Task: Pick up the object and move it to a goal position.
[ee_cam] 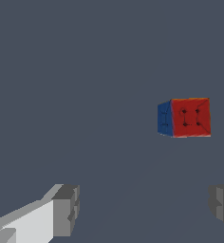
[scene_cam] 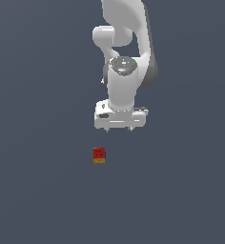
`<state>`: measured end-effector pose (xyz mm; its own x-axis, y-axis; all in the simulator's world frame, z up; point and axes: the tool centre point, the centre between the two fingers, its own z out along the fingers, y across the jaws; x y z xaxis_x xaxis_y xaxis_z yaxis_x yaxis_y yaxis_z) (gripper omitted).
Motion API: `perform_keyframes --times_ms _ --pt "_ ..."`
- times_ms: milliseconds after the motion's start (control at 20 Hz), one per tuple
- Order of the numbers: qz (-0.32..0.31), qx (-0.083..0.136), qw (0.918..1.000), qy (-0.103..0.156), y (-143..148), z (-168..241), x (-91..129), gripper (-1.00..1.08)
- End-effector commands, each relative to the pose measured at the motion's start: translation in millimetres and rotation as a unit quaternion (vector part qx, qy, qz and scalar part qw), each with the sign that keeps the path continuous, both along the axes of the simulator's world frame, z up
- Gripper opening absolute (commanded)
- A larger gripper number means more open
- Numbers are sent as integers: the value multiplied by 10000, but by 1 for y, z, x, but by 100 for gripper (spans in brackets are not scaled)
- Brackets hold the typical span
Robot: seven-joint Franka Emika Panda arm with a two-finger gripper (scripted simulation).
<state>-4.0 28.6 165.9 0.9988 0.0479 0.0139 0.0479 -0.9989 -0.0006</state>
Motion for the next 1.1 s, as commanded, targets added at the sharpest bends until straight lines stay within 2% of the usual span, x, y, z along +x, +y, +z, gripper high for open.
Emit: perform_keyframes --times_ms 0,650,1050 --pt "0 0 10000 0 0 0 0 100" --pt "178 65 9998 -65 11 15 5 100" --pt "-78 79 9999 -52 8 12 7 100"
